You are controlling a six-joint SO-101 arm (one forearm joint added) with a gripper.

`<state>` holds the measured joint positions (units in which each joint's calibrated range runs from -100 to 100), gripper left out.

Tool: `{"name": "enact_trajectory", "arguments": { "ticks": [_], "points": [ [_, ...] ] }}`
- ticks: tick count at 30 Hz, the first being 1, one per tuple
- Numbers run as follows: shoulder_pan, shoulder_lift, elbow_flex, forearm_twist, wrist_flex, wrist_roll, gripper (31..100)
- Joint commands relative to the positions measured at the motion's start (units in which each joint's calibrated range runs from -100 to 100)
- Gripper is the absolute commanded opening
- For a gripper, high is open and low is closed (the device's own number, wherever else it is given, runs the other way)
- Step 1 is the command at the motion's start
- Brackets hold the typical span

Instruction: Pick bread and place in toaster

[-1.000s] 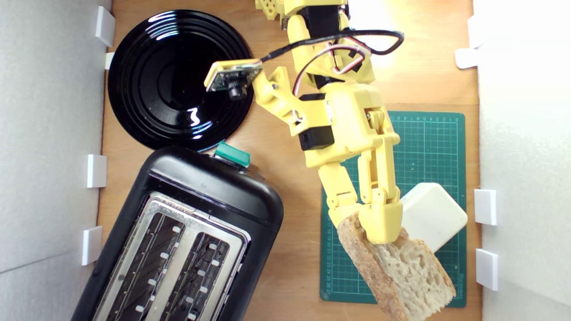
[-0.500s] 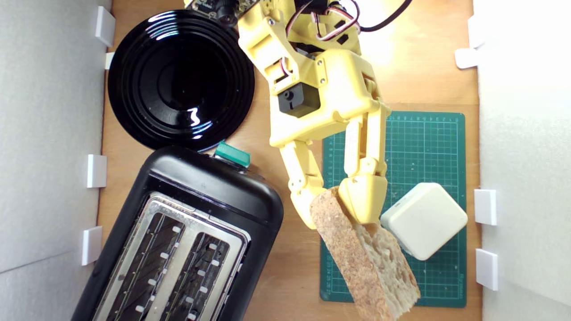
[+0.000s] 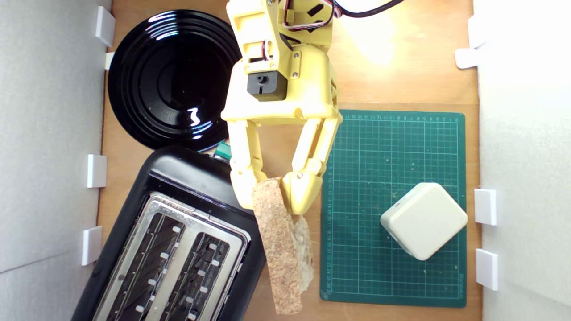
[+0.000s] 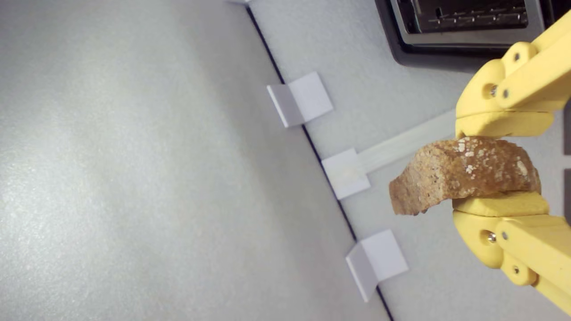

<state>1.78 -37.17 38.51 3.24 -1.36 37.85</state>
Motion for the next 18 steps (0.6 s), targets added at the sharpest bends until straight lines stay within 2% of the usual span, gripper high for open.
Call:
{"name": "enact_trajectory", "arguments": {
  "ticks": [1, 5, 11, 18],
  "points": [
    [4.42, -2.43, -2.70, -0.98, 0.50, 3.71, 60.7],
    [7.16, -2.93, -2.88, -0.89, 7.07, 5.70, 60.7],
    [9.90, -2.10, -10.87, -0.80, 22.69, 7.22, 60.7],
    [10.62, -2.10, -15.22, -0.52, 24.31, 6.96, 60.7]
  ]
}}
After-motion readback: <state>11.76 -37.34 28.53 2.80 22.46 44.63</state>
